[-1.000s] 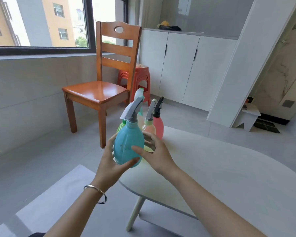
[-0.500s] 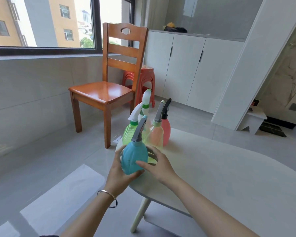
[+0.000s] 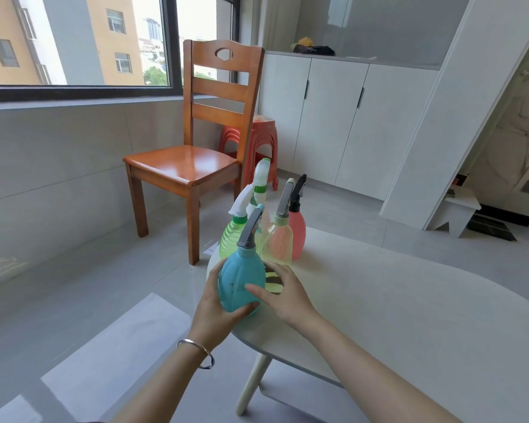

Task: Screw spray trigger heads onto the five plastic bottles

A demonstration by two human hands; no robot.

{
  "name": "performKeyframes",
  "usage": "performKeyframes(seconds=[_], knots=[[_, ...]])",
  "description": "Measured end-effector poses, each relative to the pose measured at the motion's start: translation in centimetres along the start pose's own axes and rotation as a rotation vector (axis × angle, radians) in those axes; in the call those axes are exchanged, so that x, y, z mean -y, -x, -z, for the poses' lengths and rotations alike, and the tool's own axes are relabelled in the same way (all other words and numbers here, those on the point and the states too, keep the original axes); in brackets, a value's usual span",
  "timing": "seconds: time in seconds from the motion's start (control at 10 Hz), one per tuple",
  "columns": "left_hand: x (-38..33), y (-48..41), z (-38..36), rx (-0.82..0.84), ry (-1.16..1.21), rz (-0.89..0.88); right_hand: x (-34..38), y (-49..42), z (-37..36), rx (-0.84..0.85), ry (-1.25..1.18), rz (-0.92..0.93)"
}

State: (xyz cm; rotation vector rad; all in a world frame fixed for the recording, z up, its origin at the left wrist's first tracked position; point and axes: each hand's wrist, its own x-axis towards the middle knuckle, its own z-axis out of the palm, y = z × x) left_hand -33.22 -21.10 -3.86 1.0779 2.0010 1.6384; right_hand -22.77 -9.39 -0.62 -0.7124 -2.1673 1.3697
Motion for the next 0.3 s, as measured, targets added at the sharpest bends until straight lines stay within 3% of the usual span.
performKeyframes(seconds=[0.2, 0.3], knots=[[-0.4, -0.2, 0.0, 0.018, -0.017, -0.024, 1.1, 1.2, 1.3, -0.048, -0.02, -0.016], [-2.0, -0.5, 0.2, -0.022, -0.029, -0.049, 4.2, 2.0, 4.0, -0.121, -0.075, 0.067]])
